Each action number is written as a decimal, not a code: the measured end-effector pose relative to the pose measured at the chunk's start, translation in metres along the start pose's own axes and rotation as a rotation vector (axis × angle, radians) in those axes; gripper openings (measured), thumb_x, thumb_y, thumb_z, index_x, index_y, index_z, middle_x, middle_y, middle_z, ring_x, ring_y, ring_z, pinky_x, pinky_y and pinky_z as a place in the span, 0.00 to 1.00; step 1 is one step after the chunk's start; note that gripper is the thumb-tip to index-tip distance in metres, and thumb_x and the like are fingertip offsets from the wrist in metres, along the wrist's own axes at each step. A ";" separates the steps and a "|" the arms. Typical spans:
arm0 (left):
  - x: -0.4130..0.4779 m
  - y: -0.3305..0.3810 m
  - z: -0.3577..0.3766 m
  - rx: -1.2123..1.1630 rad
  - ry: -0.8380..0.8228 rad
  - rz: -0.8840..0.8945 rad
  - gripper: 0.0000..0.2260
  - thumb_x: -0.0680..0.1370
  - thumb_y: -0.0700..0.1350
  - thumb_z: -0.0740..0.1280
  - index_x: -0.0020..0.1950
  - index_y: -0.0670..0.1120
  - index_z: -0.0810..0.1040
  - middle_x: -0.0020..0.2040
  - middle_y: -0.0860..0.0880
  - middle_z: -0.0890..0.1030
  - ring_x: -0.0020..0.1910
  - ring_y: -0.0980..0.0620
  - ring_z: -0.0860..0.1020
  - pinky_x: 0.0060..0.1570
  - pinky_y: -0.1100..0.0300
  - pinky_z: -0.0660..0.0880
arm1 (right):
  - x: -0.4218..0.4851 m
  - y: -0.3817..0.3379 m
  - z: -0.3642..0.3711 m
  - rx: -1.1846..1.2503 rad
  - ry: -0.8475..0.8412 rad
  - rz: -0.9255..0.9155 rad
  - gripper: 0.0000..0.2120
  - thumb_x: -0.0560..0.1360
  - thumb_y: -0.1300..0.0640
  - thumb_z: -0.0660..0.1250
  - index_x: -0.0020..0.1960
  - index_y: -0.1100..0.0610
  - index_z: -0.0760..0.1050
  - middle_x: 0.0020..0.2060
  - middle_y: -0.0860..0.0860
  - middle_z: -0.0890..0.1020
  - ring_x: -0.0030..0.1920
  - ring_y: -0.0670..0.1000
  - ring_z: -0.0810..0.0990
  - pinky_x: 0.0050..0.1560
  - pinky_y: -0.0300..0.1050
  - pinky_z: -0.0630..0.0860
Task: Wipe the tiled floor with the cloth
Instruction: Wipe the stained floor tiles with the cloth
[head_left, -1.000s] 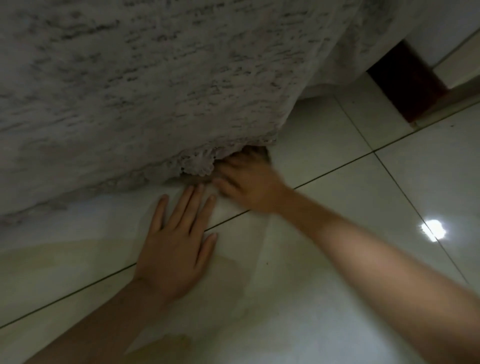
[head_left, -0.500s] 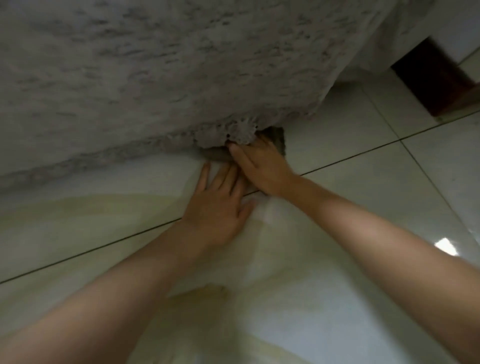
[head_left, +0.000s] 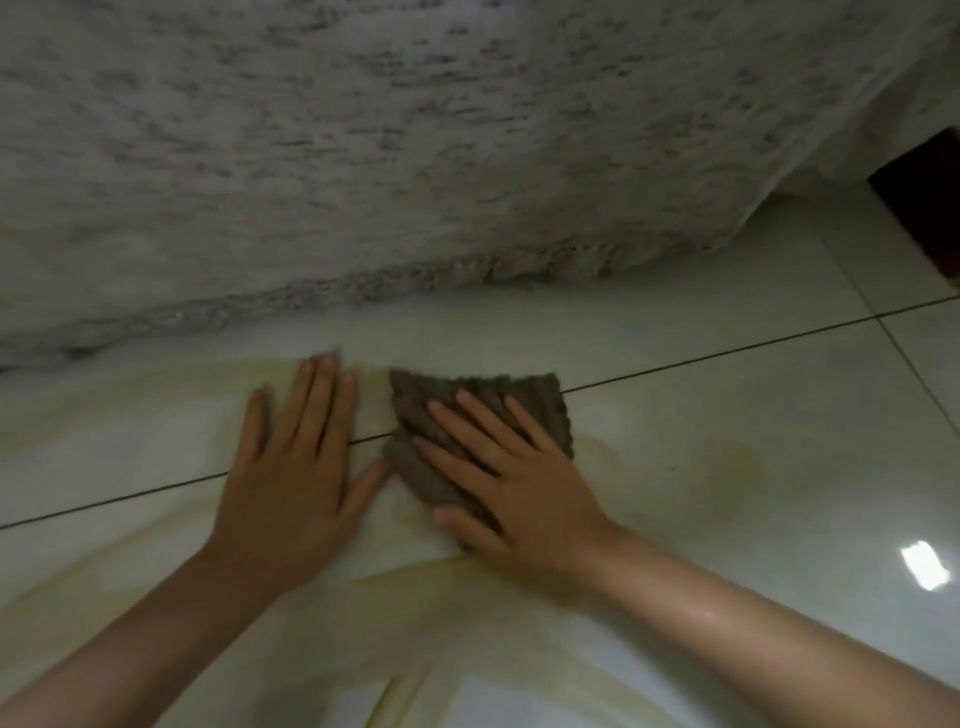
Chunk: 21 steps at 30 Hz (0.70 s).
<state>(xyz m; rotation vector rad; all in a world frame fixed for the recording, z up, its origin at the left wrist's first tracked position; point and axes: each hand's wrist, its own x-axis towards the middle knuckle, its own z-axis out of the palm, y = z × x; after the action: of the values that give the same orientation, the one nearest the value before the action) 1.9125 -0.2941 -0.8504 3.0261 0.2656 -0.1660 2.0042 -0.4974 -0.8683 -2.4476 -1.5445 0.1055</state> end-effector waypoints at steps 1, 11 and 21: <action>-0.001 -0.001 0.003 0.005 0.001 0.007 0.36 0.79 0.63 0.42 0.77 0.38 0.58 0.78 0.41 0.55 0.77 0.41 0.55 0.72 0.37 0.56 | -0.005 0.016 -0.006 -0.002 -0.044 -0.105 0.25 0.81 0.40 0.53 0.75 0.47 0.65 0.76 0.51 0.62 0.77 0.55 0.57 0.75 0.57 0.52; 0.000 -0.001 0.011 0.007 0.027 -0.022 0.35 0.80 0.64 0.41 0.79 0.41 0.54 0.79 0.44 0.51 0.78 0.47 0.49 0.74 0.40 0.50 | 0.054 0.096 -0.027 -0.138 0.115 0.693 0.28 0.80 0.42 0.45 0.73 0.51 0.68 0.70 0.57 0.72 0.71 0.60 0.66 0.73 0.56 0.54; 0.000 0.000 0.013 0.028 0.048 -0.028 0.35 0.80 0.63 0.43 0.78 0.40 0.56 0.79 0.43 0.53 0.78 0.46 0.52 0.73 0.38 0.53 | -0.071 0.084 -0.039 -0.157 -0.004 0.235 0.24 0.78 0.44 0.54 0.72 0.48 0.68 0.73 0.54 0.67 0.74 0.57 0.63 0.72 0.56 0.57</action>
<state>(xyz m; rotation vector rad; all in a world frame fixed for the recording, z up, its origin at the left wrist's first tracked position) 1.9115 -0.2952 -0.8636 3.0584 0.3122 -0.0994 2.0543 -0.6022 -0.8560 -2.7460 -1.3062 0.0311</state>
